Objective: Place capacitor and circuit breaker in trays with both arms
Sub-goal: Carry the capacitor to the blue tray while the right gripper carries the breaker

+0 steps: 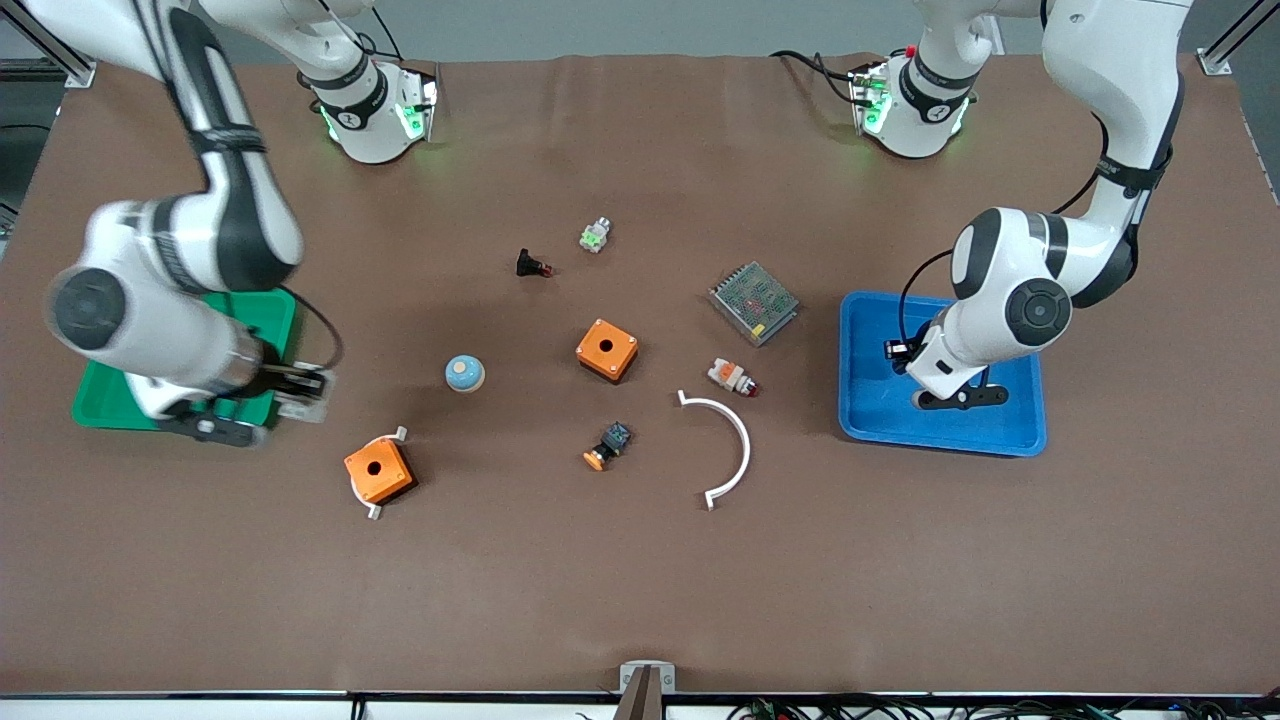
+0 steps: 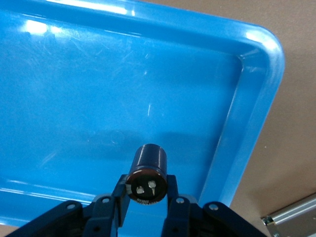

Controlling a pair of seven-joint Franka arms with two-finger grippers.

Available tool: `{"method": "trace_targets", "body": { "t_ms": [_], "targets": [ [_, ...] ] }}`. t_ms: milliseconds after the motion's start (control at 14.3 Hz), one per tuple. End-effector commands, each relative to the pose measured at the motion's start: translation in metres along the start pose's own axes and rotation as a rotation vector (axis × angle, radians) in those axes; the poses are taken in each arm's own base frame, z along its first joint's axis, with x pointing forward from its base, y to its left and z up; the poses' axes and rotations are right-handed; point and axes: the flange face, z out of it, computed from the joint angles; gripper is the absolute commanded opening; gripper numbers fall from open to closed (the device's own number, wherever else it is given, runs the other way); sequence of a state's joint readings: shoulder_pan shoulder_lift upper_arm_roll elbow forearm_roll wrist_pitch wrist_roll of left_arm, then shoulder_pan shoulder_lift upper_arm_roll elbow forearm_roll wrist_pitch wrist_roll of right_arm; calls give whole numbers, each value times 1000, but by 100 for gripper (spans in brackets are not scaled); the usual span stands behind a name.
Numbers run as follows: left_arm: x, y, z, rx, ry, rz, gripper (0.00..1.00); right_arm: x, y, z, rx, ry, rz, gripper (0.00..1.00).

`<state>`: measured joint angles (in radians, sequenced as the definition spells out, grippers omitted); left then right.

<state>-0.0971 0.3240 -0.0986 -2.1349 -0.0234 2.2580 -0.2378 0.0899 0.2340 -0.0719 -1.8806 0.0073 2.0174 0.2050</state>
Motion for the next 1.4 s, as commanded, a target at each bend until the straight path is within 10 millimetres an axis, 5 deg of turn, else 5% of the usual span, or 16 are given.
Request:
{"method": "trace_targets", "body": {
  "t_ms": [0, 140, 280, 420, 840, 910, 1050, 1190, 1330],
  "targets": [
    [-5, -2, 12, 0, 30, 20, 18, -17, 99, 15, 3, 3, -86, 0],
    [-5, -3, 15, 0, 29, 20, 18, -20, 172, 37, 10, 38, -147, 0],
    [-3, -2, 21, -2, 31, 20, 19, -25, 219, 53, 1, 91, -182, 0],
    [-2, -1, 27, -2, 28, 23, 20, -28, 246, 76, 4, 77, -172, 0],
    [1, -2, 44, -9, 40, 19, 24, -24, 285, 138, -3, 84, -209, 0],
    [1, -2, 44, -9, 40, 20, 34, -24, 289, 147, -2, 81, -202, 0],
    [0, 0, 38, -9, 47, 24, 82, -23, 288, 159, 7, 75, -192, 0],
    [-1, 2, 22, -7, 48, 24, 99, -24, 287, 166, 14, 63, -189, 0],
    [0, -1, -8, 3, 25, 23, 99, -25, 286, 170, 17, 55, -186, 0]
  ]
}}
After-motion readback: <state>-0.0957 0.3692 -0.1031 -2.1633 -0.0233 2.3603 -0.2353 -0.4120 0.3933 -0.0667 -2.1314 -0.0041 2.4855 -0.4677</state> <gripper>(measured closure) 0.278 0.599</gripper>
